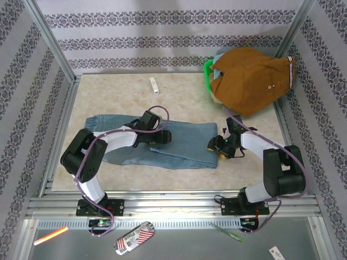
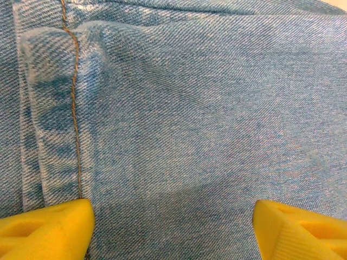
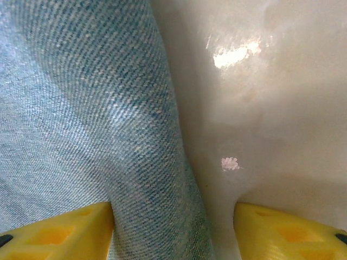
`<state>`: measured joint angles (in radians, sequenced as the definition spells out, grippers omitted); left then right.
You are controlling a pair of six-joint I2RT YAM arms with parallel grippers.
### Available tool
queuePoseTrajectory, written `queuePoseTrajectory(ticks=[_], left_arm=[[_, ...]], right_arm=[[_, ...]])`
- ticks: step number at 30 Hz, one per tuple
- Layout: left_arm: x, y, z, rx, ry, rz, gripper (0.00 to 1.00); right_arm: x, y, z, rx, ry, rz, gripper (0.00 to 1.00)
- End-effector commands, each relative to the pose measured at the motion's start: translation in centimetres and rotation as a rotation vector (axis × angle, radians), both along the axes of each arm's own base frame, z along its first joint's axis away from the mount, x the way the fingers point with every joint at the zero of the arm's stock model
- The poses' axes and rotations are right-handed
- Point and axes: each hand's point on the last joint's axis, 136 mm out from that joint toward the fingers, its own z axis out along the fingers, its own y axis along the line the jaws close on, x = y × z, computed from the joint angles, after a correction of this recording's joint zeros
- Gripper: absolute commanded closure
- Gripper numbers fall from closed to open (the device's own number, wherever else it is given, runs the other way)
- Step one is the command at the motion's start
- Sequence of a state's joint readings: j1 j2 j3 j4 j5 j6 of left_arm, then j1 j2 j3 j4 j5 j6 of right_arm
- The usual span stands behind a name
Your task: Fold and stack the trousers
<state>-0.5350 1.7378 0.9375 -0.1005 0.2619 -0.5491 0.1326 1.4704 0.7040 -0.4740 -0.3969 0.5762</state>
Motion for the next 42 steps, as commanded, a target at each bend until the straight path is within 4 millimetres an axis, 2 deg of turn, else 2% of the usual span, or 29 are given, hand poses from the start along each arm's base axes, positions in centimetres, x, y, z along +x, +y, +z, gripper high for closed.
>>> queuePoseTrajectory(ticks=[1,4,7,10,12,14,17,19,21,22,24,26,27,31,34,36,38,42], left_arm=[[-3.9,2.7,-6.1,0.087,0.188,0.03,0.21],[-3.9,2.6,-5.7,0.073,0.181,0.03,0.21],[-3.7,2.2,-5.1,0.047,0.173,0.029,0.21],[-3.5,1.8,-4.6,0.021,0.167,0.026,0.21],[-3.4,1.5,-4.1,0.006,0.161,0.024,0.21],[-3.3,1.4,-3.6,-0.006,0.155,0.025,0.21],[-3.2,1.2,-2.6,-0.018,0.145,0.021,0.21],[-3.3,1.1,-1.4,-0.031,0.133,0.013,0.21],[-3.5,0.3,1.2,-0.09,0.114,-0.011,0.21],[-3.5,0.2,3.1,-0.115,0.079,-0.018,0.19],[-3.3,1.9,6.1,-0.069,0.007,0.033,0.15],[-2.5,5.5,8.6,0.004,-0.055,0.131,0.12],[-2.1,7.4,9.2,0.023,-0.069,0.192,0.11],[-1.5,16.8,9.4,0.05,-0.074,0.504,0.09],[-2.0,22.0,8.3,0.069,-0.083,0.689,0.07],[-2.4,23.9,7.2,0.07,-0.064,0.762,0.06],[-2.5,24.8,6.0,0.086,-0.054,0.782,0.06],[-2.4,24.8,3.6,0.115,-0.026,0.76,0.08]], right_arm=[[0.7,0.4,0.2,0.041,-0.034,0.005,0.4],[0.7,1.7,0.9,0.108,-0.052,0.057,0.39],[0.1,1.5,0.4,0.09,-0.032,0.079,0.36],[-0.1,2.5,0.4,0.135,-0.032,0.1,0.4],[-0.1,3.1,0.7,0.155,-0.04,0.116,0.5],[0.1,3.1,1.0,0.157,-0.052,0.112,0.72],[0.5,2.4,1.9,0.138,-0.074,0.076,0.98],[0.7,2.0,3.1,0.129,-0.108,0.052,1.0],[0.9,1.7,4.5,0.118,-0.151,0.051,1.0],[0.8,1.5,5.3,0.107,-0.167,0.053,1.0],[0.7,0.8,6.5,0.07,-0.192,0.044,1.0],[0.7,-0.1,7.5,0.031,-0.198,0.026,1.0],[0.6,-0.5,7.8,0.02,-0.2,0.018,1.0],[0.9,-2.1,8.9,-0.02,-0.203,-0.027,1.0],[1.5,-3.8,10.0,-0.07,-0.225,-0.069,1.0],[2.0,-4.5,11.1,-0.075,-0.247,-0.088,1.0],[2.6,-4.7,12.4,-0.058,-0.272,-0.096,1.0],[3.9,-5.1,14.7,-0.073,-0.319,-0.097,1.0]])
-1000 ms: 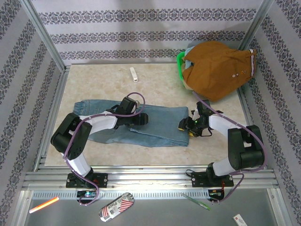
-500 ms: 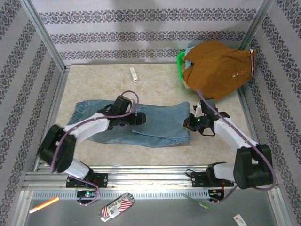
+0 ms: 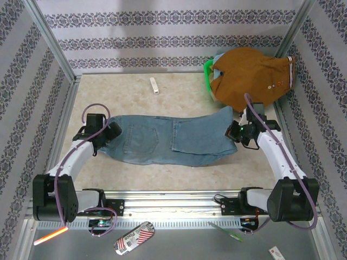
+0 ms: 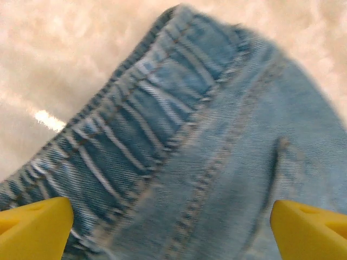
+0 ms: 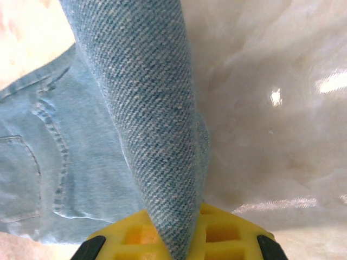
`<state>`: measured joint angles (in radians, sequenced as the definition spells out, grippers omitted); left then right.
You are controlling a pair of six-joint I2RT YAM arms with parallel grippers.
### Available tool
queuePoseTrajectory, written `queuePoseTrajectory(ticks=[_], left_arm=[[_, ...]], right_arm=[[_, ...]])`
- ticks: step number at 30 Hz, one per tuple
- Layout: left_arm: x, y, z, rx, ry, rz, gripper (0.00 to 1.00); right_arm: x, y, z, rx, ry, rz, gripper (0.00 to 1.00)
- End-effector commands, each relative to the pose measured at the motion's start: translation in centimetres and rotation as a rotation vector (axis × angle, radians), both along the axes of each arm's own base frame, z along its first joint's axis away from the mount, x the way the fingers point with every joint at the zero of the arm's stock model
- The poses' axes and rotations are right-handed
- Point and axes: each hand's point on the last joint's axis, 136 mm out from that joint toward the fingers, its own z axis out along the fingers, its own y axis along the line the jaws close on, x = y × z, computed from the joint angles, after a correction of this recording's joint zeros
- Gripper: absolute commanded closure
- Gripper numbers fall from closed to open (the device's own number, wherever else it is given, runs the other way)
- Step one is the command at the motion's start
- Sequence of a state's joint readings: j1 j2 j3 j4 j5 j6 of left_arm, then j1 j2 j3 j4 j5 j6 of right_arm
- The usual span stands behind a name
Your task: Fold and stack the trousers
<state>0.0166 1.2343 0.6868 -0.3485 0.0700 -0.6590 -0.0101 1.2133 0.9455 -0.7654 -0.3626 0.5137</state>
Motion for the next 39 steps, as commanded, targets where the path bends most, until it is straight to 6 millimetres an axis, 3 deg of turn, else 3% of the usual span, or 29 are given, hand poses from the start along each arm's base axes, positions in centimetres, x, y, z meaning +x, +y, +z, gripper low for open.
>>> queuePoseTrajectory(ticks=[1,5,13,19,24,26,28,31,34,39], left_arm=[[0.2,0.2,-1.7,0.002,0.015,-0.001,0.09],[-0.3,-1.0,-4.4,-0.055,0.053,-0.028,0.17],[-4.1,-8.5,-7.9,-0.145,0.128,-0.191,0.21],[-7.5,-14.6,-7.7,-0.196,0.118,-0.292,0.21],[-8.1,-18.1,-3.7,-0.269,0.051,-0.394,0.2],[-7.7,-17.6,-1.2,-0.241,0.009,-0.421,0.15],[-6.9,-14.7,1.0,-0.186,-0.033,-0.375,0.13],[-5.8,-10.0,2.5,-0.196,-0.099,-0.253,0.17],[-5.4,-8.2,1.9,-0.168,-0.088,-0.21,0.17],[-4.4,-9.5,-1.3,-0.245,-0.047,-0.273,0.16]], right_arm=[[1.5,-0.8,3.3,-0.044,-0.09,0.001,1.0],[2.0,-1.5,4.7,-0.087,-0.105,0.019,1.0],[3.2,-2.7,8.2,-0.164,-0.143,0.04,1.0],[4.4,-1.9,11.0,-0.173,-0.18,0.077,1.0],[4.5,0.7,12.8,-0.158,-0.206,0.147,1.0],[4.4,1.8,13.5,-0.162,-0.212,0.172,1.0],[4.2,3.0,14.2,-0.166,-0.22,0.2,1.0],[3.8,4.7,15.4,-0.168,-0.241,0.236,1.0],[3.5,6.2,16.1,-0.164,-0.26,0.256,1.0],[3.1,9.1,15.7,-0.161,-0.256,0.308,1.0]])
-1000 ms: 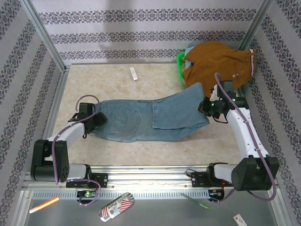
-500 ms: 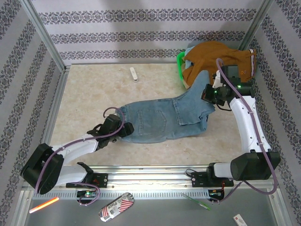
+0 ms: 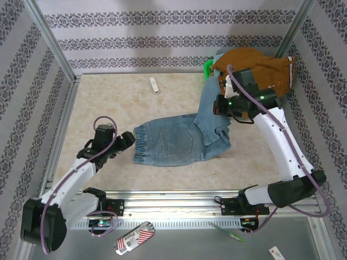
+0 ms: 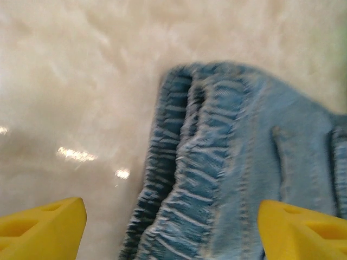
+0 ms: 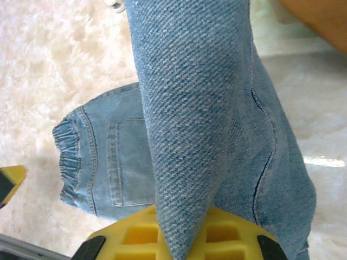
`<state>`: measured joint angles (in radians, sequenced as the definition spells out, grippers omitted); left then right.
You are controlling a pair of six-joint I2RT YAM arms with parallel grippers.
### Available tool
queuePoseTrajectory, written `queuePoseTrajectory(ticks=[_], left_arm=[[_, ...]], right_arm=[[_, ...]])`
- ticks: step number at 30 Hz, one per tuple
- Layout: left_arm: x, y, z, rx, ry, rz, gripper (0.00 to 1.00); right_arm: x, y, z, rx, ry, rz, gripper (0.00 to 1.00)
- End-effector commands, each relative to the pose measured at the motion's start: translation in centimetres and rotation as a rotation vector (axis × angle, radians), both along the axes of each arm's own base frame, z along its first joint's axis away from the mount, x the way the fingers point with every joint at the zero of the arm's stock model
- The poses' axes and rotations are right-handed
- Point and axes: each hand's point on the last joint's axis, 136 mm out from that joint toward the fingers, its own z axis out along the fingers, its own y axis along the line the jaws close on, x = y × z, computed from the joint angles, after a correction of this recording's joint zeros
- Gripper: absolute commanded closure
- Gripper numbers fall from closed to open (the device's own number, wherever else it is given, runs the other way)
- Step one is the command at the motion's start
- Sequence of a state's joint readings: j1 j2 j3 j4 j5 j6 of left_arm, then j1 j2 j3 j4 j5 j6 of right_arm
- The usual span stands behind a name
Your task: Fold and stack the trousers
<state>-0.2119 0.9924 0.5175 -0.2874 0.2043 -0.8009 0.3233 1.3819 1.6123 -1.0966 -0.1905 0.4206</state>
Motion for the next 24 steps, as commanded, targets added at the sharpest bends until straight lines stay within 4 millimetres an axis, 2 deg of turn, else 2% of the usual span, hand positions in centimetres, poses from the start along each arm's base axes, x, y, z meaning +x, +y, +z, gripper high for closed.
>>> queuePoseTrajectory(ticks=[1,5,10,17,24], left_arm=[[-0.2,-1.3,-2.6,-0.069,0.043,-0.113,0.15],[0.8,-3.4,-3.5,-0.205,0.031,-0.193,0.16],[1.0,-4.7,-3.6,-0.278,-0.001,-0.242,0.17],[1.0,-5.3,-3.7,-0.334,-0.03,-0.249,0.19],[0.3,-5.7,-4.2,-0.361,-0.024,-0.255,0.22]], right_arm=[[0.5,1.8,0.8,0.02,-0.032,-0.004,1.0],[-0.1,5.7,-0.1,0.109,-0.011,0.052,1.0],[-0.6,9.2,-0.8,0.126,0.008,0.099,1.0],[-0.5,14.6,-1.6,0.196,0.034,0.154,1.0],[-0.2,20.2,-4.6,0.229,0.1,0.171,1.0]])
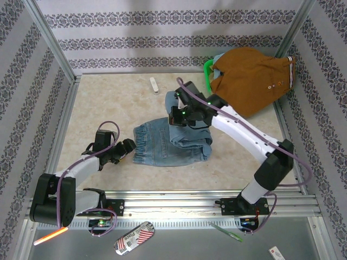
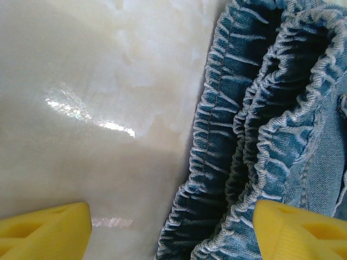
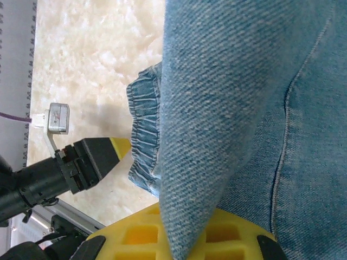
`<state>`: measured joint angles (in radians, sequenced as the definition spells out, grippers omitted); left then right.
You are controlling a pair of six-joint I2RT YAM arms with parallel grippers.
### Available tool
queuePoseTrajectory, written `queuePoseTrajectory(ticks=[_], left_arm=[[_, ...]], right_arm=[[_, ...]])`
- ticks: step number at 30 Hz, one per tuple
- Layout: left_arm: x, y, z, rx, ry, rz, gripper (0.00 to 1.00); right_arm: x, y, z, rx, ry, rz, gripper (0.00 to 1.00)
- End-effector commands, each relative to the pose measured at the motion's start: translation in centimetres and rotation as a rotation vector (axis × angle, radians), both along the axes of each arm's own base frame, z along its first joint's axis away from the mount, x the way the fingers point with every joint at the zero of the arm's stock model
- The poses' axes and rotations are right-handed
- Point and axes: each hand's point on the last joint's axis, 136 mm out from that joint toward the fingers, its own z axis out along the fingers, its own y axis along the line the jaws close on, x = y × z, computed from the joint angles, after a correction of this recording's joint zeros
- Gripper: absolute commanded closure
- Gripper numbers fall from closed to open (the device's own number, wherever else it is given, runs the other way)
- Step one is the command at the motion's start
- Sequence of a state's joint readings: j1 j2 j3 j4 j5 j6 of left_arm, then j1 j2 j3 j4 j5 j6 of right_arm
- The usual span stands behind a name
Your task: Fold and stack the trousers
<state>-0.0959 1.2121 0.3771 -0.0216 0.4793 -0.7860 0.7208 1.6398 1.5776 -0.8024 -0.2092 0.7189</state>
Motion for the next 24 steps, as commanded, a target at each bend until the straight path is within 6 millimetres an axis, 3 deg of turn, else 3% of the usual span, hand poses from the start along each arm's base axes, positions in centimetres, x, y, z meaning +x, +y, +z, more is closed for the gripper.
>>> queuePoseTrajectory(ticks=[1,5,10,11,13,17,19,24], left_arm=[[1.0,-4.6,1.9,-0.194,-0.152,-0.166,0.22],[0.8,-4.7,1.7,-0.194,-0.147,-0.168,0.22],[0.4,-4.3,1.6,-0.185,-0.13,-0.141,0.23],[0.3,-4.0,1.7,-0.178,-0.129,-0.12,0.23],[-0.1,-2.9,1.8,-0.145,-0.105,-0.057,0.21],[-0.7,-1.2,4.6,-0.088,-0.151,0.023,0.17],[-1.0,-0.1,6.2,-0.05,-0.174,0.062,0.16],[-2.0,1.8,9.5,0.011,-0.22,0.128,0.15]], right_arm=[[1.0,3.8,1.3,0.09,-0.024,-0.005,1.0],[0.9,7.1,-1.5,0.048,0.013,0.028,1.0],[-0.2,10.3,-6.9,-0.022,0.111,0.08,1.0],[-0.6,10.9,-7.8,-0.031,0.129,0.092,0.98],[-1.4,12.3,-9.1,-0.038,0.161,0.118,0.79],[-2.4,14.7,-9.9,0.023,0.207,0.149,0.7],[-2.5,15.6,-9.7,0.063,0.225,0.15,0.59],[-2.7,16.3,-9.7,0.177,0.296,0.132,0.51]])
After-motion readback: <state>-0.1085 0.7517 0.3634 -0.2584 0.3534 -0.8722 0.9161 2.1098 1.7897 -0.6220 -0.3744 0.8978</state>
